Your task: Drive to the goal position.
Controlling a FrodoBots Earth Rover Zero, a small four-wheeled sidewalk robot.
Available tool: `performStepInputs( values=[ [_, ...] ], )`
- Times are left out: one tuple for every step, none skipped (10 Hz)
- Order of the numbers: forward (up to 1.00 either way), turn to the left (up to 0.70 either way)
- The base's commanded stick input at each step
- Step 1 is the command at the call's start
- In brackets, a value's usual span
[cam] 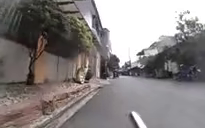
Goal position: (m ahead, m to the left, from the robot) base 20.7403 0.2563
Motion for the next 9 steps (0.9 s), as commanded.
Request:
performStepInputs(
  values=[
    [0.7, -0.35],
    [0.7, -0.35],
    [0.7, -0.35],
    [0.7, -0.35],
    [0.7, -0.35],
    [0.7, -0.35],
    [0.7, -0.35],
    [0.7, -0.32],
    [0.7, -0.28]
  ],
)
